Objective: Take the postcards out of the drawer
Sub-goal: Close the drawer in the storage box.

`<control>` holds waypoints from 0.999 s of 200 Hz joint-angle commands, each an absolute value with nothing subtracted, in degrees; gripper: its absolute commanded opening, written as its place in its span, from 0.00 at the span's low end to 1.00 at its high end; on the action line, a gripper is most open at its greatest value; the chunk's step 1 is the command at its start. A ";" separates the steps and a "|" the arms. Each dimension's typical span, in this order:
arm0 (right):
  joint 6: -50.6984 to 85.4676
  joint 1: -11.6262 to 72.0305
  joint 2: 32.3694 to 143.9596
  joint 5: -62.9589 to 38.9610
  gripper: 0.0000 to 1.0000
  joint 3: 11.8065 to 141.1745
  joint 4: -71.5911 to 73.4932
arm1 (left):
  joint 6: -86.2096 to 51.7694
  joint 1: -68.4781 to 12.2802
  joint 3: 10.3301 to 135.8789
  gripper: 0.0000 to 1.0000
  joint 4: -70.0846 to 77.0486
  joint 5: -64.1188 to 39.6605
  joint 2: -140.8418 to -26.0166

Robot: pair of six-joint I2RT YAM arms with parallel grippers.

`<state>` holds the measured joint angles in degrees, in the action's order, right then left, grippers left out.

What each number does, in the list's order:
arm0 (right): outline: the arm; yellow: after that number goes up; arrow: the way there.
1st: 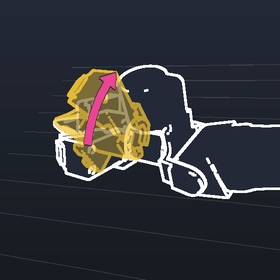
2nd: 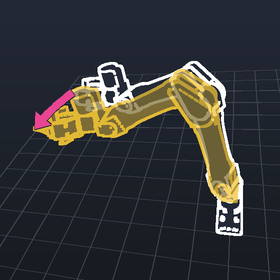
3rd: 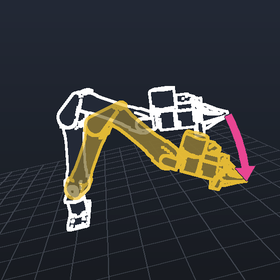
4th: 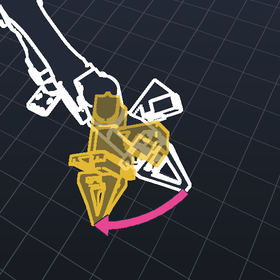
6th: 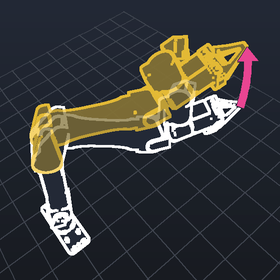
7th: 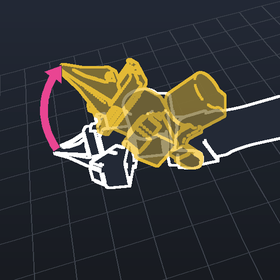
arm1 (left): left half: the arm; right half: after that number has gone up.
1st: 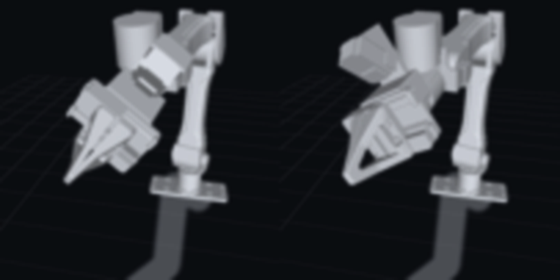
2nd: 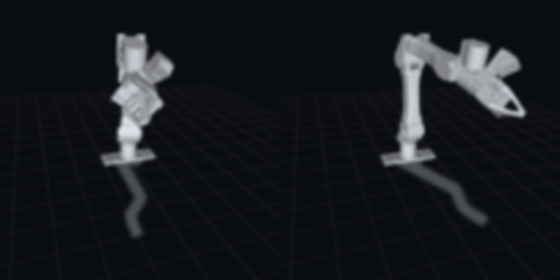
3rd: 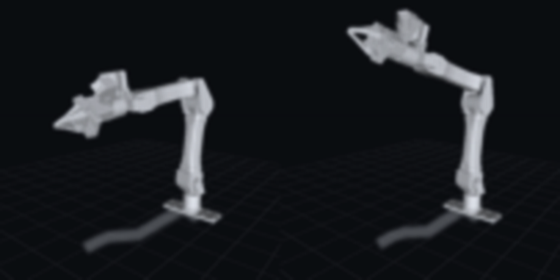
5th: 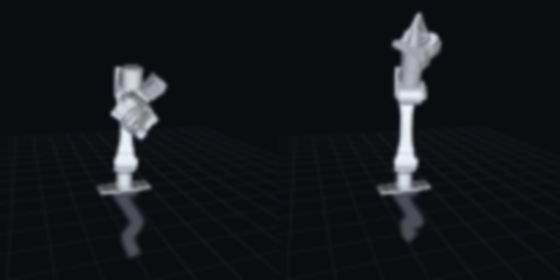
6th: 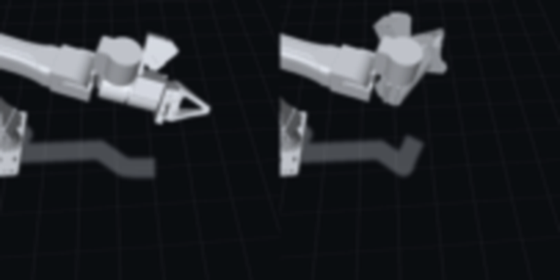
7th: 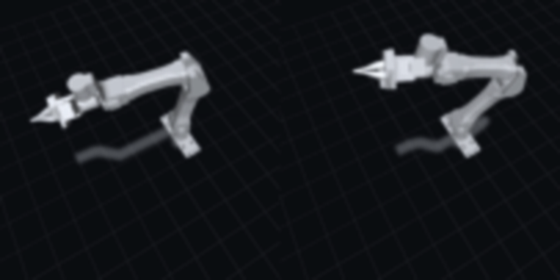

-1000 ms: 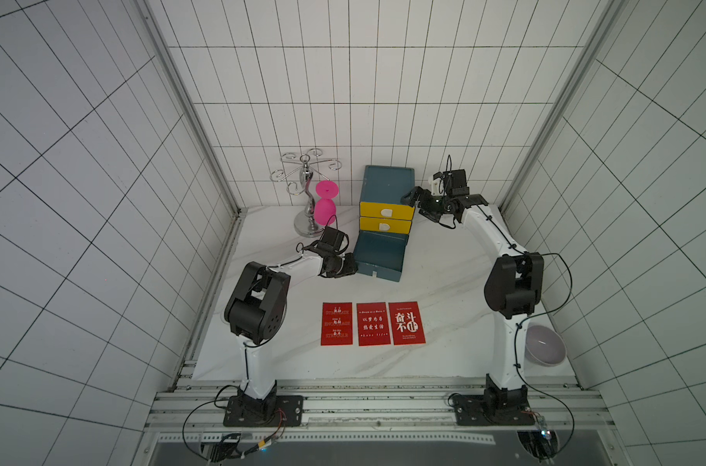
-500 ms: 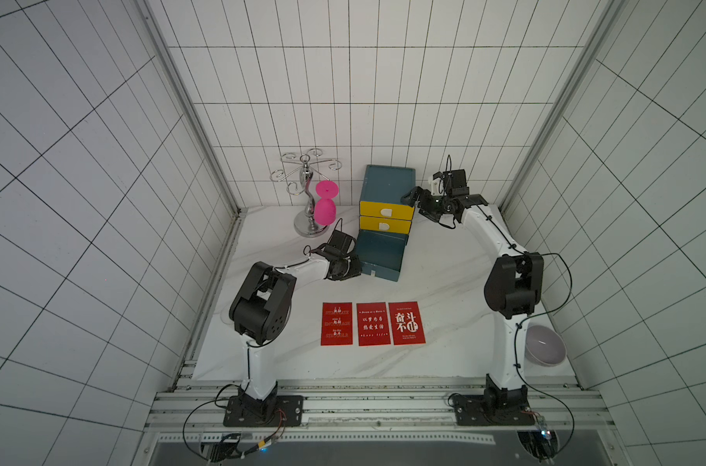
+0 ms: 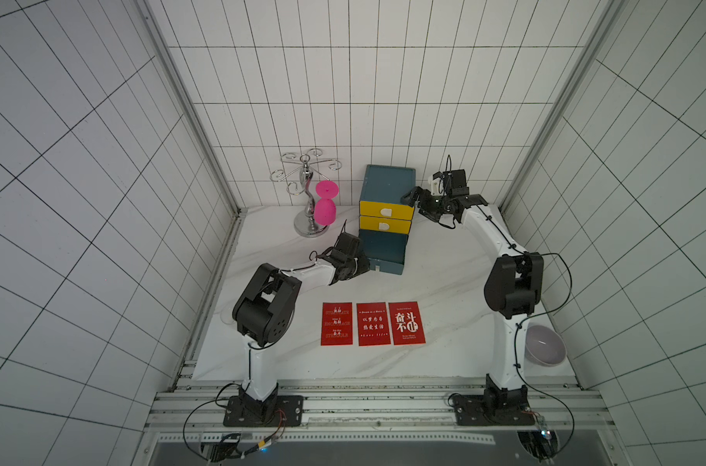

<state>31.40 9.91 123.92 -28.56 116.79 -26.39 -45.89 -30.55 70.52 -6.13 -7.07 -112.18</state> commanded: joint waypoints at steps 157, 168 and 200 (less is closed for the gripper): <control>30.06 10.68 123.93 -29.44 0.99 111.53 -28.84 | -52.59 -29.43 74.59 0.40 16.44 -7.18 -125.19; 30.15 10.63 123.93 -29.53 0.99 111.58 -28.86 | -52.81 -29.12 75.81 0.40 16.30 -7.31 -126.43; 30.15 10.59 123.53 -29.59 0.99 111.20 -28.86 | -53.94 -28.08 80.21 0.40 15.74 -8.65 -129.49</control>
<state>31.24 9.89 123.46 -30.00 114.34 -23.27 -52.75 -28.99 76.82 13.67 -7.68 -126.78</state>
